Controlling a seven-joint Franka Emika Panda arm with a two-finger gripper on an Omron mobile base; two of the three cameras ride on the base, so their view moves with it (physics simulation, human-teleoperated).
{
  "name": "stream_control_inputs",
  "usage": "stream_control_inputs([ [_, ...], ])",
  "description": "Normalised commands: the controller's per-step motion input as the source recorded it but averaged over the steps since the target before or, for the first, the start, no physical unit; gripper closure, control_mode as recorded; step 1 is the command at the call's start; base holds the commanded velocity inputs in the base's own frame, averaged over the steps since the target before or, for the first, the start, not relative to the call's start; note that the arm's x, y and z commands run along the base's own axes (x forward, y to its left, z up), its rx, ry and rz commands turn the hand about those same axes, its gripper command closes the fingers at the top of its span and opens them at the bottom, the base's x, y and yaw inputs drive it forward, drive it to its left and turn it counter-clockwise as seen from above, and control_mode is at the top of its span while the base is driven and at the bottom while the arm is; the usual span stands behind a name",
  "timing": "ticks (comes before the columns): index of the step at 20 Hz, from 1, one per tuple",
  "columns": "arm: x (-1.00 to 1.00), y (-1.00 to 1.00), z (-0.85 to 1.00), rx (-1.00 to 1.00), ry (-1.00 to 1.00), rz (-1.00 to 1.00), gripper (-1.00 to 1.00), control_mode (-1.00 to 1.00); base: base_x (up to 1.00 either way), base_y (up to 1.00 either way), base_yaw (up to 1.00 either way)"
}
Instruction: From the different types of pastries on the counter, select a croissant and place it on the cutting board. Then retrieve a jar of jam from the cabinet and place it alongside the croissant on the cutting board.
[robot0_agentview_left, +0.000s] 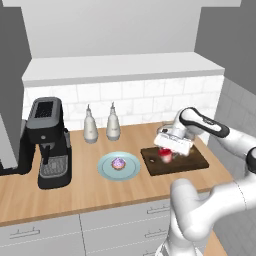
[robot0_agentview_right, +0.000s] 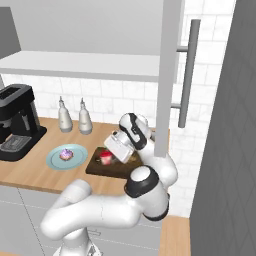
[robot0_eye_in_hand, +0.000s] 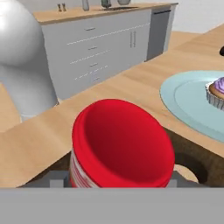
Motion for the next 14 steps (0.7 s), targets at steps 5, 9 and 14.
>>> stream_control_inputs([
  [5,-0.05,-0.75,-0.01,0.16,-0.3,0.09,-1.0,-1.0,0.0,0.0,0.0],
  [9,-0.07,-0.27,0.0,0.15,-0.11,0.0,-1.0,-1.0,0.0,0.0,0.0],
  [14,-0.15,-0.17,0.22,0.14,-0.06,0.02,-1.0,-1.0,0.0,0.0,0.0],
])
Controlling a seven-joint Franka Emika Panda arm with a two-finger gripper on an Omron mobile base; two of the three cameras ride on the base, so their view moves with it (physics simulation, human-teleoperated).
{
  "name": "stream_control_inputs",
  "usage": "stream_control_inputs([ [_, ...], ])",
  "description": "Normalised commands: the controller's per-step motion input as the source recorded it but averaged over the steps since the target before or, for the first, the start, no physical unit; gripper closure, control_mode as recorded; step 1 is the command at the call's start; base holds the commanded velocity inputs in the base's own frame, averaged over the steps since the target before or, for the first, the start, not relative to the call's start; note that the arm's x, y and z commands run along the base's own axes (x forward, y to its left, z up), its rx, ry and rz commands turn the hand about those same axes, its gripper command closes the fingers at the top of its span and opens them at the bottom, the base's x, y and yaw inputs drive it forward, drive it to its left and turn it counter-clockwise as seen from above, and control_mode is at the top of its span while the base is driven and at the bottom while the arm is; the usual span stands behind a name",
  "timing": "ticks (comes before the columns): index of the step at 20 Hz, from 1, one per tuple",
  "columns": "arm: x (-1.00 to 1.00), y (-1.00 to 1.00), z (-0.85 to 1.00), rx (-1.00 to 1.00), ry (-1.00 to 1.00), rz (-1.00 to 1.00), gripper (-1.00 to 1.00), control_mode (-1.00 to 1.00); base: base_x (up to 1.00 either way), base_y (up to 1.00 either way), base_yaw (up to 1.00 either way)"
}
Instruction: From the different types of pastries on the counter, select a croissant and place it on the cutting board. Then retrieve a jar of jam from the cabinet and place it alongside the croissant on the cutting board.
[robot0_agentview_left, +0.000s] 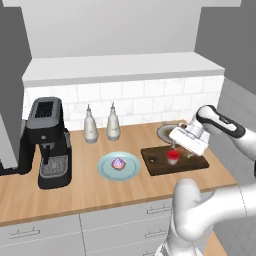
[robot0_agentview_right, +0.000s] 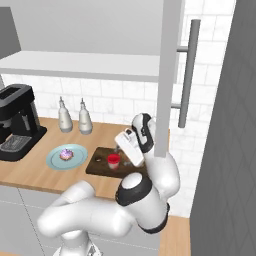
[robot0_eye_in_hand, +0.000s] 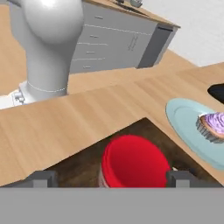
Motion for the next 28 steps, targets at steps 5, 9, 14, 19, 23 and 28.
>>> stream_control_inputs([
  [5,-0.56,-0.1,0.41,0.12,-0.07,0.03,-1.0,-1.0,0.0,0.0,0.0],
  [9,-0.58,-0.25,0.22,0.15,-0.03,0.11,-1.0,-1.0,0.0,0.0,0.0],
  [14,-0.5,-0.24,0.09,0.12,0.0,0.11,-1.0,-1.0,0.0,0.0,0.0],
  [19,-0.91,-0.3,-0.4,0.05,0.0,0.03,-1.0,-1.0,0.0,0.0,0.0],
  [23,-0.94,-0.3,-0.69,0.06,0.0,0.0,-1.0,-1.0,0.0,0.0,0.0],
  [28,-1.0,-0.12,-0.57,0.03,-0.04,0.01,-1.0,-1.0,0.0,0.0,0.0],
])
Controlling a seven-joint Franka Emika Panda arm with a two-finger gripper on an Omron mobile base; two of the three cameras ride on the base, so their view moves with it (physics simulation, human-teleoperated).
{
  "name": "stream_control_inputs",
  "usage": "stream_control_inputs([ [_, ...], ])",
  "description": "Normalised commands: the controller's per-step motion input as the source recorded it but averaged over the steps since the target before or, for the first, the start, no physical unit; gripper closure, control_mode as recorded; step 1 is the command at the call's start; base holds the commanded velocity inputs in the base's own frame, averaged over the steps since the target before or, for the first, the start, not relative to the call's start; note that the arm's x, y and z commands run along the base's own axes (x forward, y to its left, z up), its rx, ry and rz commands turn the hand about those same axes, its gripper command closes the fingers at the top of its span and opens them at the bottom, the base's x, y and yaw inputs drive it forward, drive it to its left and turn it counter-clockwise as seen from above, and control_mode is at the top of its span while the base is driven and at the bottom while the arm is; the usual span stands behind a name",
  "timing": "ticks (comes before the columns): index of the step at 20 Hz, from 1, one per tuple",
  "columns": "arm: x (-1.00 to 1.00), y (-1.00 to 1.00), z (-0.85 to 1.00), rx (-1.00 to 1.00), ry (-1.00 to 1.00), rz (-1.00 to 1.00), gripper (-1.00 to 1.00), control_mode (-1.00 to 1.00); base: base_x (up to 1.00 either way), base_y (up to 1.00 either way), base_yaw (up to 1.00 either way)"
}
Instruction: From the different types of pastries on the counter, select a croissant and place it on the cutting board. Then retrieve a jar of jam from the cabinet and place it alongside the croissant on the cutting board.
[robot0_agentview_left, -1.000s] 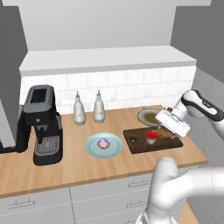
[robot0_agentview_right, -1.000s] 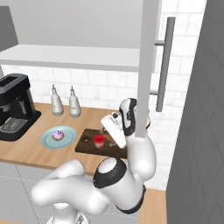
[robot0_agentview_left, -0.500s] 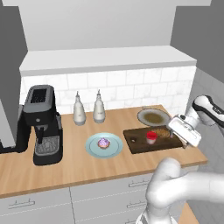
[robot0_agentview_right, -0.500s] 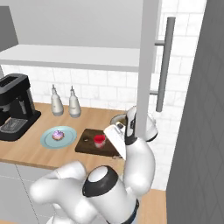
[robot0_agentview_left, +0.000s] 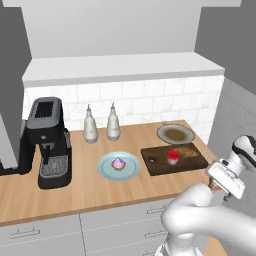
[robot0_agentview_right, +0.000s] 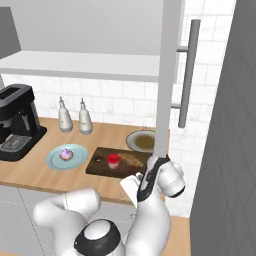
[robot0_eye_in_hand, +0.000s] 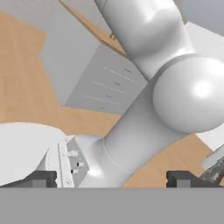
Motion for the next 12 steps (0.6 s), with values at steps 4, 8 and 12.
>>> stream_control_inputs([
  [4,-1.0,0.18,-0.34,0.0,-0.13,-0.06,-1.0,-1.0,0.0,0.0,0.0],
  [8,-1.0,0.17,-0.43,0.0,-0.29,-0.24,-1.0,-1.0,0.0,0.0,0.0],
  [12,-1.0,0.05,-0.51,0.04,-0.13,-0.37,-1.0,-1.0,0.0,0.0,0.0],
])
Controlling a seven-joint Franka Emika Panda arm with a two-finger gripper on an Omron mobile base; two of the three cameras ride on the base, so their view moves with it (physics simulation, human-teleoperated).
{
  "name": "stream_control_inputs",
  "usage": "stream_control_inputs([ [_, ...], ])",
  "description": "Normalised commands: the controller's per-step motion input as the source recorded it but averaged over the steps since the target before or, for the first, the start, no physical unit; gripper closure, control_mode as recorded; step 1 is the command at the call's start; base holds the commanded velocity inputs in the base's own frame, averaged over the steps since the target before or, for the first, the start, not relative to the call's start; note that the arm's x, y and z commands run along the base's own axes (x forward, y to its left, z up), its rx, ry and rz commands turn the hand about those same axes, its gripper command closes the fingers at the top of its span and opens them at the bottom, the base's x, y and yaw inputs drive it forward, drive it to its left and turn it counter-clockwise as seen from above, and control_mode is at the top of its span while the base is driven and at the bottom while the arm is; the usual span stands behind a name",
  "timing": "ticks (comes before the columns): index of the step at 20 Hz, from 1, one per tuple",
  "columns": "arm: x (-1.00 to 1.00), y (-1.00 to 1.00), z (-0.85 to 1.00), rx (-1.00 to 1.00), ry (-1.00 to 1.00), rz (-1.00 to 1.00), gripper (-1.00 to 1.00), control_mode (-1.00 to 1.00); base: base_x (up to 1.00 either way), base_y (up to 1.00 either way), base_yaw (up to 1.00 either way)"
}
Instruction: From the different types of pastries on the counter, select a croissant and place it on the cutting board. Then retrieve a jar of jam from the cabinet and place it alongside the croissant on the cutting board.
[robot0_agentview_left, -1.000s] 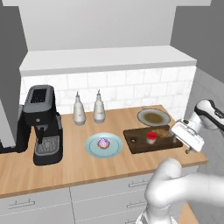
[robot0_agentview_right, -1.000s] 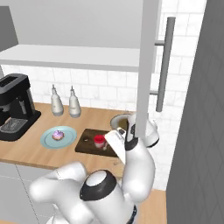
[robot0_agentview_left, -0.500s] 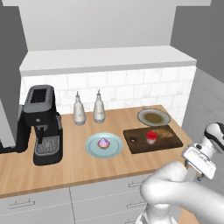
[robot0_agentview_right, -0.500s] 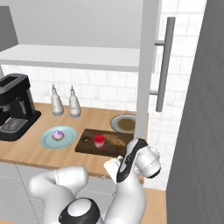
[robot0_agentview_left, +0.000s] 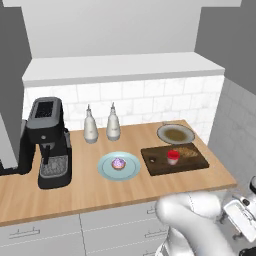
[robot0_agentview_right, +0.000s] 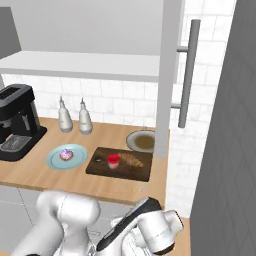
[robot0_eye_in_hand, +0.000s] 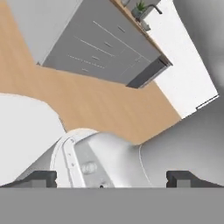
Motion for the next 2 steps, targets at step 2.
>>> stream_control_inputs([
  [2,-1.0,0.01,-0.53,0.07,0.0,-0.46,-1.0,-1.0,0.0,0.0,0.0],
])
